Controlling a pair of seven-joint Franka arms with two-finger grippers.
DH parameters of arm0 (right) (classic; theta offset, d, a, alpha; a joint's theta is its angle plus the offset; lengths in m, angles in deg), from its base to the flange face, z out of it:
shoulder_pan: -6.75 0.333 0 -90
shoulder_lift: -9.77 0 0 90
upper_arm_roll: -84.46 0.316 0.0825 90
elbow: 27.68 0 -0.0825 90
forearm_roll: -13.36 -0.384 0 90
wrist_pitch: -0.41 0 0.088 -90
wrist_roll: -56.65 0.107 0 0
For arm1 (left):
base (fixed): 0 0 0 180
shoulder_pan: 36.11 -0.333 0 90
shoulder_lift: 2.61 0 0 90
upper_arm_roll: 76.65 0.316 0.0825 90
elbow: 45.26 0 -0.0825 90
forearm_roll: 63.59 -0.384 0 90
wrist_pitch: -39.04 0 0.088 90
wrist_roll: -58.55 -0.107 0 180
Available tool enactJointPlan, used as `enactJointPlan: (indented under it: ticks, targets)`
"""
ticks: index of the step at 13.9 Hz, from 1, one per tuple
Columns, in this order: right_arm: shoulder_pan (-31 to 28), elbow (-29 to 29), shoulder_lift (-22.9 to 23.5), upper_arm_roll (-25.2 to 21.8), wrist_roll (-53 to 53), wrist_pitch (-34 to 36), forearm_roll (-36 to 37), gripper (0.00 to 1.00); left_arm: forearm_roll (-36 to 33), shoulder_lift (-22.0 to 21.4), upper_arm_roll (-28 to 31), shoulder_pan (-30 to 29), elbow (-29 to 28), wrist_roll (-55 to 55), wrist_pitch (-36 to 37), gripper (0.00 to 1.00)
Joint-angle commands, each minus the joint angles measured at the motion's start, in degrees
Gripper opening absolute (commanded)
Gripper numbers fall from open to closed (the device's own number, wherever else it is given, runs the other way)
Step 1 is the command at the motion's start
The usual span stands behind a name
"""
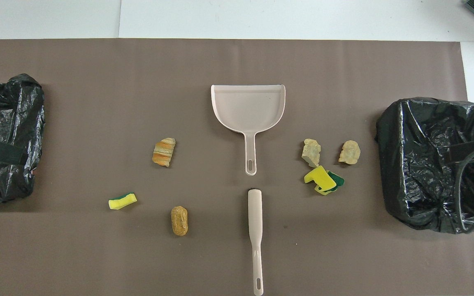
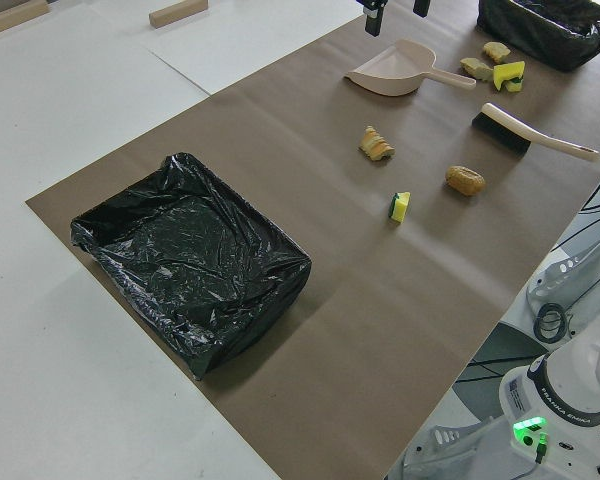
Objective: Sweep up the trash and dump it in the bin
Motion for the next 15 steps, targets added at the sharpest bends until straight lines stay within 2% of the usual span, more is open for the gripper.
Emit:
enactJointPlan:
  ticks: [1, 15]
  targets:
    - [-0.44, 0.04, -0.06, 0.0, -1.43, 0.39, 0.13, 1.0, -0.96, -0.88, -0.63, -0.75, -0.64, -1.04, 0.46, 1.0]
    - [-0.88, -1.11, -0.85, 0.09, -1.25, 1.0, 0.13, 1.0, -0.96, -0.88, -0.72, -0.66, -0.63, -0.34, 0.2, 1.0]
